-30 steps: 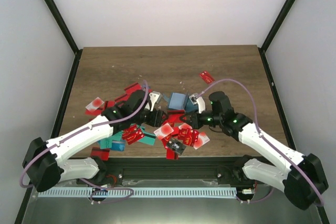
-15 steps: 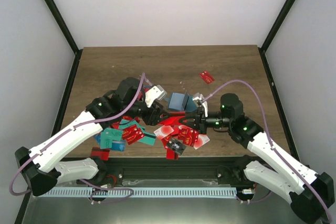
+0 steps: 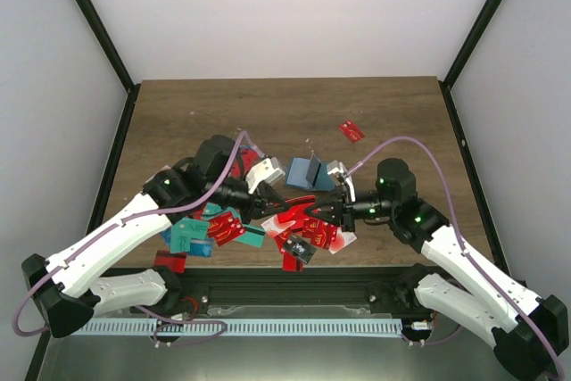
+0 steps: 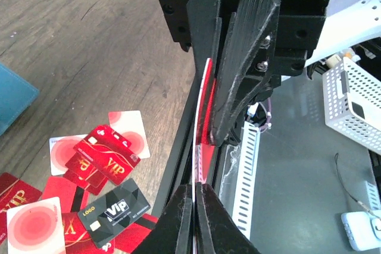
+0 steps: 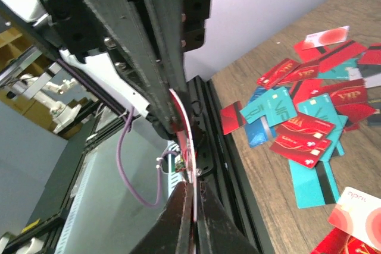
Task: Put the credit cards into the card holder
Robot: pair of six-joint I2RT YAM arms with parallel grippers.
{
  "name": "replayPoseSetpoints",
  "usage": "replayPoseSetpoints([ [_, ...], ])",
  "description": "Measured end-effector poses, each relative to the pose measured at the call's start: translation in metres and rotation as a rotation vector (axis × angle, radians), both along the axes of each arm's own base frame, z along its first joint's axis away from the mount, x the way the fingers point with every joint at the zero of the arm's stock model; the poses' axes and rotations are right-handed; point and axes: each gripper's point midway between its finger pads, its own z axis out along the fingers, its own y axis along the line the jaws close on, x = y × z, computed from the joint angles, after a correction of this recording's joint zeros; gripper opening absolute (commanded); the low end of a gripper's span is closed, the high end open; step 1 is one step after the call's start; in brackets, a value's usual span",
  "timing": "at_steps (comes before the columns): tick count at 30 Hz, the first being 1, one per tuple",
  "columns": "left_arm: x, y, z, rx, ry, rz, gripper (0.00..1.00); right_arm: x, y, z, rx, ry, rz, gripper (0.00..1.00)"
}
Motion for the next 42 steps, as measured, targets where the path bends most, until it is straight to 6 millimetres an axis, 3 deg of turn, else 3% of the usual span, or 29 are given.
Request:
replayPoseSetpoints([
  [1, 0.000, -0.001, 0.001, -0.005, 0.006, 0.003, 0.04, 0.001, 0.000, -0.001, -0.005, 0.003, -0.008, 0.15],
  [4, 0.010, -0.004, 0.004, -0.027, 0.013, 0.061, 0.04, 0.016, -0.001, -0.003, -0.031, 0.010, -0.098, 0.64],
  [5, 0.015, -0.007, 0.008, -0.044, 0.011, 0.093, 0.04, 0.026, -0.002, -0.002, -0.038, 0.014, -0.159, 0.71],
  [7, 0.030, -0.009, 0.018, -0.106, 0.000, 0.186, 0.04, 0.039, -0.007, 0.003, -0.014, 0.024, -0.262, 0.75],
  [11, 0.046, -0.011, 0.043, -0.261, 0.008, 0.306, 0.04, 0.049, -0.018, 0.007, 0.095, 0.071, -0.383, 0.75],
  [17, 0.063, -0.016, 0.075, -0.456, 0.041, 0.393, 0.04, 0.061, -0.017, -0.004, 0.237, 0.217, -0.432, 0.70],
  [27, 0.068, -0.015, 0.111, -0.614, 0.050, 0.413, 0.04, 0.064, -0.023, 0.070, 0.505, 0.143, -0.406, 0.60],
  [33, 0.068, -0.017, 0.117, -0.651, 0.060, 0.402, 0.04, 0.072, -0.018, 0.094, 0.553, 0.122, -0.388, 0.53],
  [36, 0.068, -0.018, 0.117, -0.652, 0.063, 0.398, 0.04, 0.077, -0.014, 0.102, 0.561, 0.116, -0.383, 0.44],
  [39, 0.069, -0.019, 0.115, -0.650, 0.067, 0.397, 0.04, 0.079, -0.012, 0.111, 0.573, 0.102, -0.374, 0.27],
  [42, 0.070, -0.021, 0.111, -0.644, 0.073, 0.398, 0.04, 0.080, -0.011, 0.119, 0.586, 0.092, -0.366, 0.15],
])
